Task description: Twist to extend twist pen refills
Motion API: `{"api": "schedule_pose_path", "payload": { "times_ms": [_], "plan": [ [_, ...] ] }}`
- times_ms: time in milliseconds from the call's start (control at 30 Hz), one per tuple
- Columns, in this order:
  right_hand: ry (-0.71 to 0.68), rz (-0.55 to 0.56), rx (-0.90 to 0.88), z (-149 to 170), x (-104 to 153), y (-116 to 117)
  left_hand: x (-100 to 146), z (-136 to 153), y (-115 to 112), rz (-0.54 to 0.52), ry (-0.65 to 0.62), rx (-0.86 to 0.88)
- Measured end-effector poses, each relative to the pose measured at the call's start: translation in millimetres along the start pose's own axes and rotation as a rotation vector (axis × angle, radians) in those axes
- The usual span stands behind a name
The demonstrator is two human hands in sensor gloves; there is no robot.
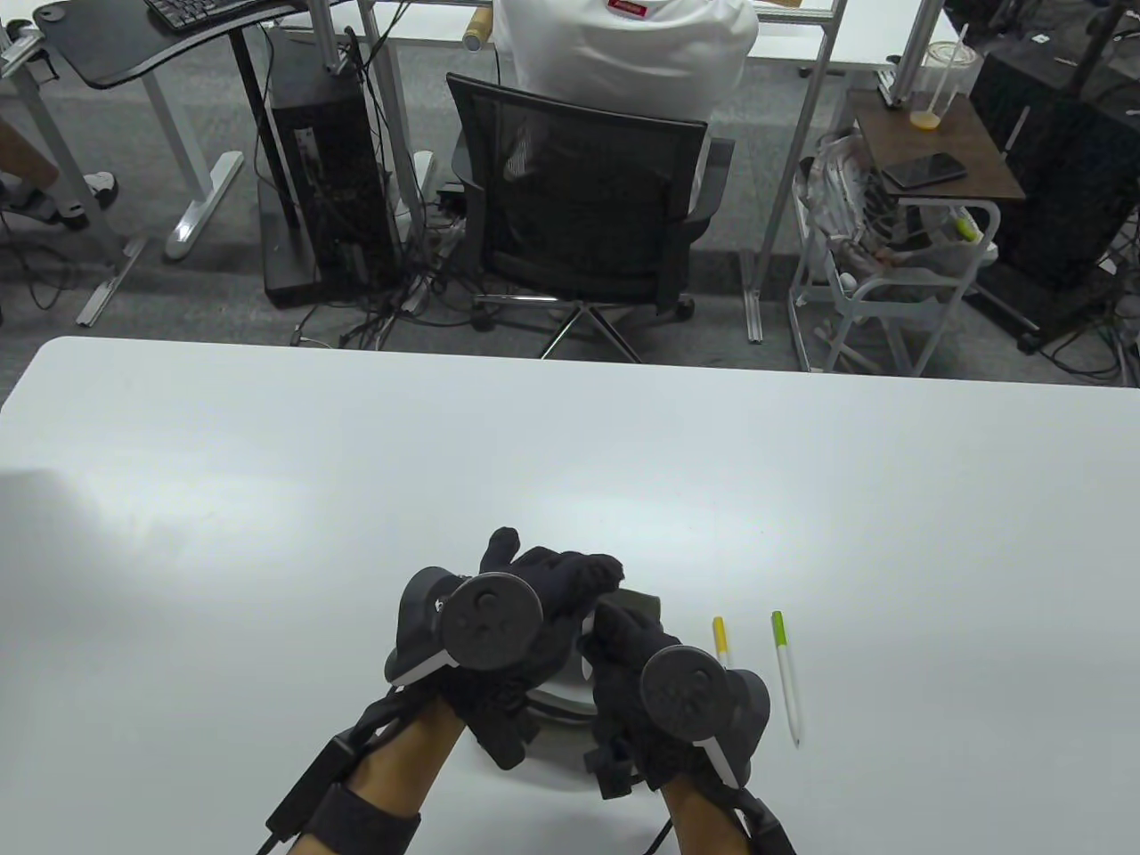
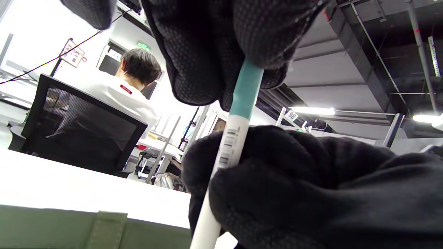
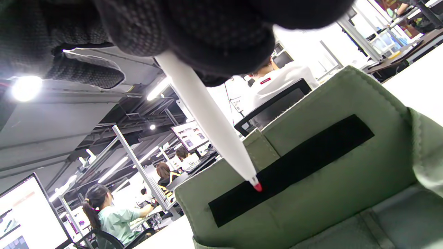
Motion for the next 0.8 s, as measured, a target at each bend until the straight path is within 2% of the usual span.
{"api": "schedule_pose_path", "payload": {
  "times_ms": [133, 233, 433, 567, 800],
  "plan": [
    [0.016, 0.002, -0.008, 0.1, 0.0, 0.2, 1.8, 5.3, 5.4, -0.050, -0.012, -0.010],
    [0.022, 0.020, 0.047, 4.1, -0.6, 3.4, 2.8, 17.1, 19.9, -0.118, 0.026, -0.011],
    [0.063, -0.009, 0.095, 14.6, -4.6, 10.3, 7.8, 68.2, 57.0, -0.198, 0.203, -0.122],
    [0.065, -0.004, 0.099, 14.6, -4.7, 9.7, 13.3, 110.4, 66.9, -0.182, 0.326, -0.188],
    [0.070, -0.003, 0.116, 15.0, -4.5, 9.9, 18.4, 162.9, 46.1, -0.049, 0.456, -0.373]
  ]
}}
Point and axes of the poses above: the tracker on the back of each hand, its own z axis roughly to the little-finger side, its own x axis roughly from the fingertips to the wrist, y = z × x, the point moved 3 cm from there along -x, roughly from the wrist to the fingertips, and after that the axes turned 10 degrees about y, right-handed, at the moved point
